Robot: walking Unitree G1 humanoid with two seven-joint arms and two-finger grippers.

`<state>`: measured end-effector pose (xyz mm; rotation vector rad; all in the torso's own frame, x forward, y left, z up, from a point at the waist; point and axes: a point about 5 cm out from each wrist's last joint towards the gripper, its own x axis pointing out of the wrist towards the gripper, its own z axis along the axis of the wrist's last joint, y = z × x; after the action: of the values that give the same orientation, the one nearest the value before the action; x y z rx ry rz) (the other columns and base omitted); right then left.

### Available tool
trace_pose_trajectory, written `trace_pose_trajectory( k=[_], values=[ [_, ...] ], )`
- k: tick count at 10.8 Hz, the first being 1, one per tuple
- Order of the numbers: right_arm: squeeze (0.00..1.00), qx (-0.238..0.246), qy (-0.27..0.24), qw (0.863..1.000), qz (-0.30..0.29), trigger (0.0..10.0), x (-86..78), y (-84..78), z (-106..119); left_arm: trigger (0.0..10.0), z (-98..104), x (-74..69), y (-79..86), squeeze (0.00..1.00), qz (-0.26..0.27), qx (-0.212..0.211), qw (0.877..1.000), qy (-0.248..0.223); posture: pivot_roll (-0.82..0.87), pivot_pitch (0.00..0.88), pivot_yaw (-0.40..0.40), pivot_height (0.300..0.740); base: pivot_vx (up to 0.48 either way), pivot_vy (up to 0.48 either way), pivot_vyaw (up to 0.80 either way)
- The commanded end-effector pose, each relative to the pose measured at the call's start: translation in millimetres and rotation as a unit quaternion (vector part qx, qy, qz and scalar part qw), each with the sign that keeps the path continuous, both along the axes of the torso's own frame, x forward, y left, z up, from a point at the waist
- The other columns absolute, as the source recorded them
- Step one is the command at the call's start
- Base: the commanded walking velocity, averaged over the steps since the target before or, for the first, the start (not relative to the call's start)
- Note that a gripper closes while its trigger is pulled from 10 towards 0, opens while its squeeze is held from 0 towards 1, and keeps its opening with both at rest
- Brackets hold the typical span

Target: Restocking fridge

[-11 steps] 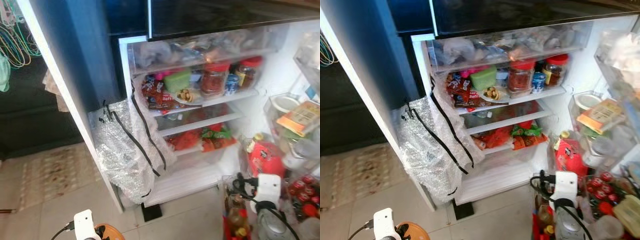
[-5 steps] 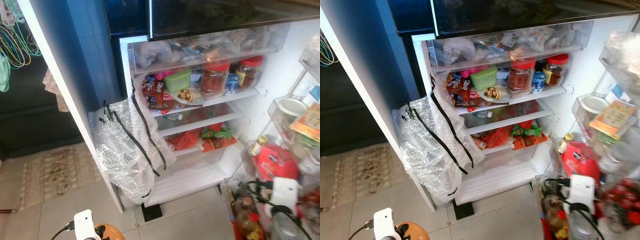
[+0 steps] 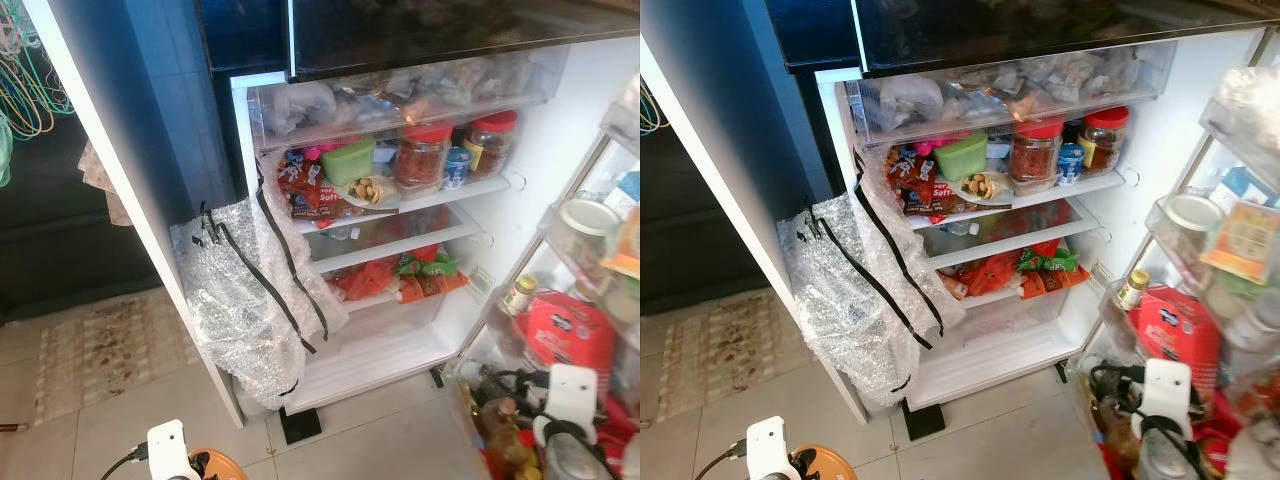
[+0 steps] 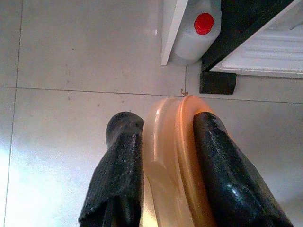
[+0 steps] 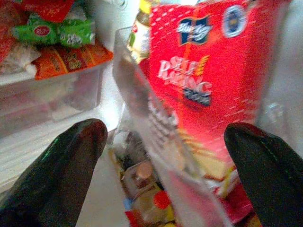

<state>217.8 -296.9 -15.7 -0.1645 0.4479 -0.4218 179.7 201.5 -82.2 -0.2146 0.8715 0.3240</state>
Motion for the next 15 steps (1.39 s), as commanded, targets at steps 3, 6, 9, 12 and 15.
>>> trace_pose_trajectory(
  k=[3, 6, 9, 12, 15],
  values=[
    [0.00, -0.037, 0.014, 0.998, -0.042, 10.0, -9.3, -18.4, 2.5, 10.0, -15.8, -29.7, -8.9, 0.00, -0.013, -0.018, 0.997, 0.070, 0.04, 0.000, 0.001, 0.740, 0.000, 0.000, 0.00],
    [0.00, -0.058, -0.017, 0.995, -0.082, 10.0, -5.5, -34.4, 16.8, 10.0, -15.6, -29.2, -9.0, 0.00, -0.015, -0.017, 0.997, 0.070, 0.04, 0.000, 0.004, 0.740, 0.000, 0.000, 0.00],
    [0.00, -0.073, -0.038, 0.992, -0.096, 10.0, -0.8, -43.8, 27.7, 10.0, -15.3, -28.7, -8.3, 0.00, -0.018, -0.014, 0.997, 0.069, 0.04, 0.000, 0.006, 0.740, 0.000, 0.000, 0.00],
    [0.00, -0.075, -0.068, 0.990, -0.099, 10.0, 6.1, -39.6, 33.5, 10.0, -15.0, -28.0, -7.7, 0.00, -0.026, -0.012, 0.997, 0.070, 0.04, 0.000, 0.012, 0.740, 0.000, 0.000, 0.00],
    [0.00, -0.097, -0.055, 0.984, -0.142, 10.0, -0.6, -59.7, 40.5, 10.0, -14.9, -28.0, -7.4, 0.00, -0.026, -0.010, 0.997, 0.070, 0.04, 0.000, 0.012, 0.740, 0.000, 0.000, 0.00]
  ],
)
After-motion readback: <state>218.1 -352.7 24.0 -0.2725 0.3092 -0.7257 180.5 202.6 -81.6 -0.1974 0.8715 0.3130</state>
